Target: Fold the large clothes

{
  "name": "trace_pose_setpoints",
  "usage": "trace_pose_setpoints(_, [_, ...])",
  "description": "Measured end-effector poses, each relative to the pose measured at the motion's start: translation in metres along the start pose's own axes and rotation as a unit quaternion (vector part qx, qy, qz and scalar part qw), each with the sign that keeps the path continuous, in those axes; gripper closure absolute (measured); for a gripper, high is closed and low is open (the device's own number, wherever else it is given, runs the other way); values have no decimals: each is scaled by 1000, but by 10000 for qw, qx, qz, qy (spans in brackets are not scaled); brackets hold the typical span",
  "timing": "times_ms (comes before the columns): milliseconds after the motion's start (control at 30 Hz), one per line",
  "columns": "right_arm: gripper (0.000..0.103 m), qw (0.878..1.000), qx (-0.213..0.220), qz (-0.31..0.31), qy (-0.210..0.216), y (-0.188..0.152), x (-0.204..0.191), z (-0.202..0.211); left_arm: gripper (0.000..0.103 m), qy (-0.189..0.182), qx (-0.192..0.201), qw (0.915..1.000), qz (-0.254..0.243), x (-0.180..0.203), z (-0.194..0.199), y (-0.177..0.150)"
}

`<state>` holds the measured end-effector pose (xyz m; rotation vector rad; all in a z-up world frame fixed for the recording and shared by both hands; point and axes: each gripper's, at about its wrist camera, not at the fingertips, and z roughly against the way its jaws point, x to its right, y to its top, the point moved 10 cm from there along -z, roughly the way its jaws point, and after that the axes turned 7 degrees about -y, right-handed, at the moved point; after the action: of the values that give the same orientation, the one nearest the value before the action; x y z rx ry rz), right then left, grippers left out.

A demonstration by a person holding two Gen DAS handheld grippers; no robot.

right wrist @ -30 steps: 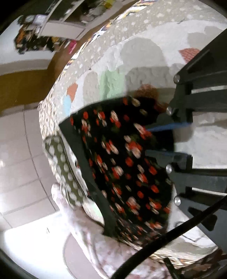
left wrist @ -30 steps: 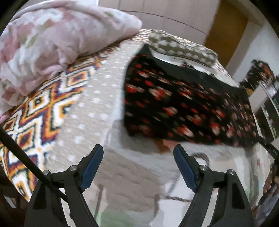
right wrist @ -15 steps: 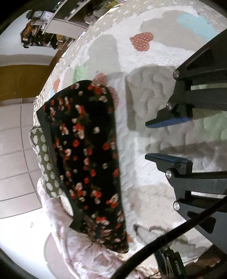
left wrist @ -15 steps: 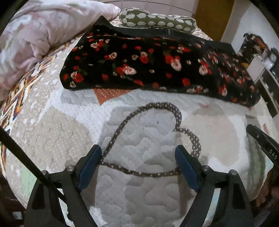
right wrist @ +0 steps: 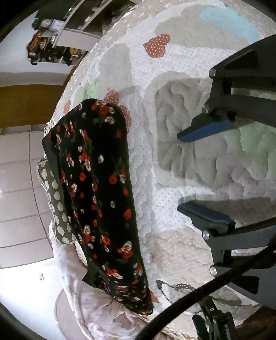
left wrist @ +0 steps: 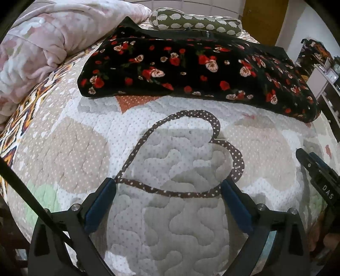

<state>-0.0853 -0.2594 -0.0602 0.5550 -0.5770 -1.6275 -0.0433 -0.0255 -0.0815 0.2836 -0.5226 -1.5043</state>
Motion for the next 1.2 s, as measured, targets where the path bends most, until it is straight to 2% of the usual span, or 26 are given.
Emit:
trace_pose_setpoints(400, [24, 9994, 144, 177, -251, -5, -4, 0, 2, 61, 73, 9999, -62, 2, 4, -9])
trace_pose_setpoints(1200, [21, 9988, 298, 200, -344, -6, -4, 2, 1, 86, 125, 9998, -131, 4, 5, -11])
